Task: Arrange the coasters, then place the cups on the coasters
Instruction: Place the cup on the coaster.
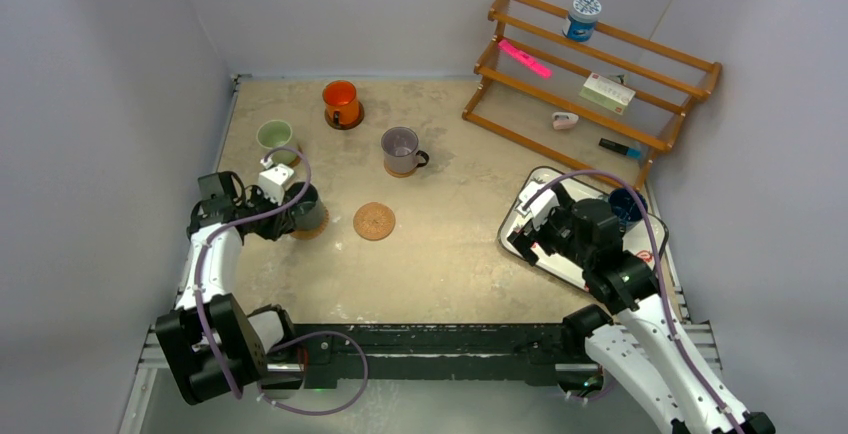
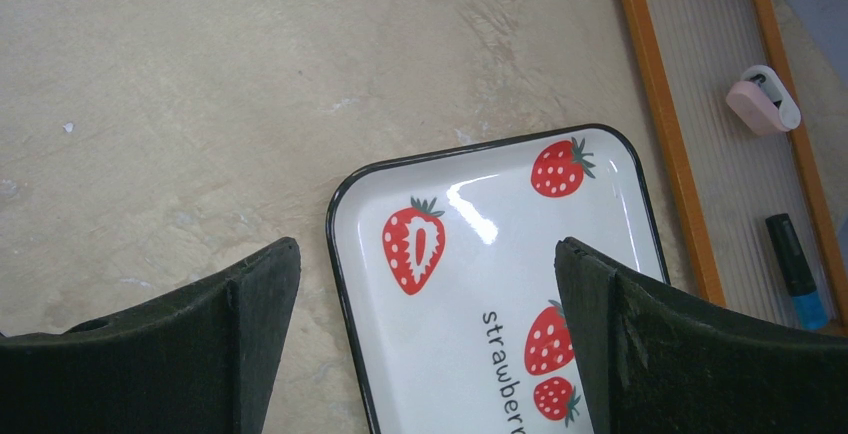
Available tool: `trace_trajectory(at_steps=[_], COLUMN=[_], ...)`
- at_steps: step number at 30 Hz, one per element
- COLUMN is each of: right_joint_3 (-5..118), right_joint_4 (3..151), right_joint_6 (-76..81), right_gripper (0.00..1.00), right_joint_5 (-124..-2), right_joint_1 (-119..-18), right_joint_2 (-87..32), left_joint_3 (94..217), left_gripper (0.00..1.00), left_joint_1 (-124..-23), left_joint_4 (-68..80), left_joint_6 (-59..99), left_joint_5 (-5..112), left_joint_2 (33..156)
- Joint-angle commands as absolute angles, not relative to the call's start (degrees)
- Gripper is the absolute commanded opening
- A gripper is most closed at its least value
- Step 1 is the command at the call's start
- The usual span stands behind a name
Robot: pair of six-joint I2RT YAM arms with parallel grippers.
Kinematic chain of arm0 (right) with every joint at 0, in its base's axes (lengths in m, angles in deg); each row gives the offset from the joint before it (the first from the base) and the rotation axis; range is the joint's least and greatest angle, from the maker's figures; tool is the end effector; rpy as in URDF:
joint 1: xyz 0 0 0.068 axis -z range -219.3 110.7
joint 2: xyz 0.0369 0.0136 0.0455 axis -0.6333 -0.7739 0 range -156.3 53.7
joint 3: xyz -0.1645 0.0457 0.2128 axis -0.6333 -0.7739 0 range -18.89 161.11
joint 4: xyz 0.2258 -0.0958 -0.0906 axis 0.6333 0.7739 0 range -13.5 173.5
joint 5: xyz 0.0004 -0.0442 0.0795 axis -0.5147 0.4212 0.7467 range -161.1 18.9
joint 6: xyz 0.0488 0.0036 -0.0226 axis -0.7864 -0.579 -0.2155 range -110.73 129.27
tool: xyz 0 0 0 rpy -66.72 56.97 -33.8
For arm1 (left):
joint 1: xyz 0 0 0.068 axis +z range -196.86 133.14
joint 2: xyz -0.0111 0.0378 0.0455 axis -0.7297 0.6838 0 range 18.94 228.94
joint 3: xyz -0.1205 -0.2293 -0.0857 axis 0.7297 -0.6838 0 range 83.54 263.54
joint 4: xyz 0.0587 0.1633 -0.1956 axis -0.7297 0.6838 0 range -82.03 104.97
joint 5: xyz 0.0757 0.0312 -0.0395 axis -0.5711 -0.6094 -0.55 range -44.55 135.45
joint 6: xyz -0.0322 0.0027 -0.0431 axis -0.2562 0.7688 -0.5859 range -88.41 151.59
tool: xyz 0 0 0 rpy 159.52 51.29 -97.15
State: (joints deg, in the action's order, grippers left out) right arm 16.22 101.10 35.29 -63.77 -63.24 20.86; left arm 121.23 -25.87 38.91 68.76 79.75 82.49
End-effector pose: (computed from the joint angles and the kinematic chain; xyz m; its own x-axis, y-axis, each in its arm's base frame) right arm 0.1277 0.0617 0.2849 -0.0882 -0.5152 -0.8525 -0.6110 0.7039 -0.3622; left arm 0.1992 0.0550 0.2105 -0.6273 0.2938 -0.7212 0.4658 0.8838 -0.0451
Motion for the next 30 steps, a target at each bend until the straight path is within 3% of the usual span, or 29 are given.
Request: trace_trajectory(at_steps=[1, 30], right_joint_3=[15.7, 15.7], right_joint_4=[101.9, 102.2], right_joint_6=[35.9, 36.3], right_gripper=[0.99, 0.99], right_joint_5=[-62.1, -61.4], right_joint_1=[-63.1, -63.1], right_joint_2=[21.5, 21.7], left_joint_3=[121.7, 120.7], left_gripper=[0.0, 0.0], left_joint_1=[-25.3, -25.2], left_joint_4=[34.8, 33.9], left_joint_6=[69.7, 69.3], left_joint_5=[83.2, 81.2], left_joint_2=[82.2, 81.9])
